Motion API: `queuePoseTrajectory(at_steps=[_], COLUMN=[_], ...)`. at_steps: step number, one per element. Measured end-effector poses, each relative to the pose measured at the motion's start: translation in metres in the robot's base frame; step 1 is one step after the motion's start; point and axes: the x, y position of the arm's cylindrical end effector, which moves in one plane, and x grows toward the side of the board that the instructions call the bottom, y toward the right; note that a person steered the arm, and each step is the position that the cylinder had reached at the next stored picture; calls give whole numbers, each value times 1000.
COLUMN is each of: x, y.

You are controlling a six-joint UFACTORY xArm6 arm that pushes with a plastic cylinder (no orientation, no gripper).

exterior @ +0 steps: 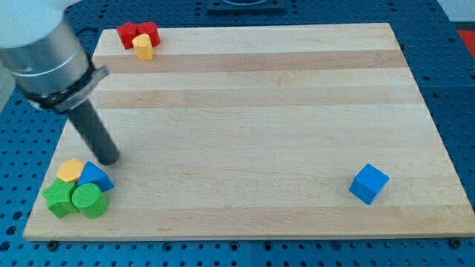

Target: Push the blue cube to the right side of green blocks

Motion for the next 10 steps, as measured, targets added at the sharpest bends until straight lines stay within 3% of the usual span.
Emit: queuePoseTrajectory(at_steps=[1, 3, 4, 5, 6, 7, 10], x=[-15, -17, -10, 26, 60, 62, 49], y=[73, 294, 422, 482, 474, 411, 166])
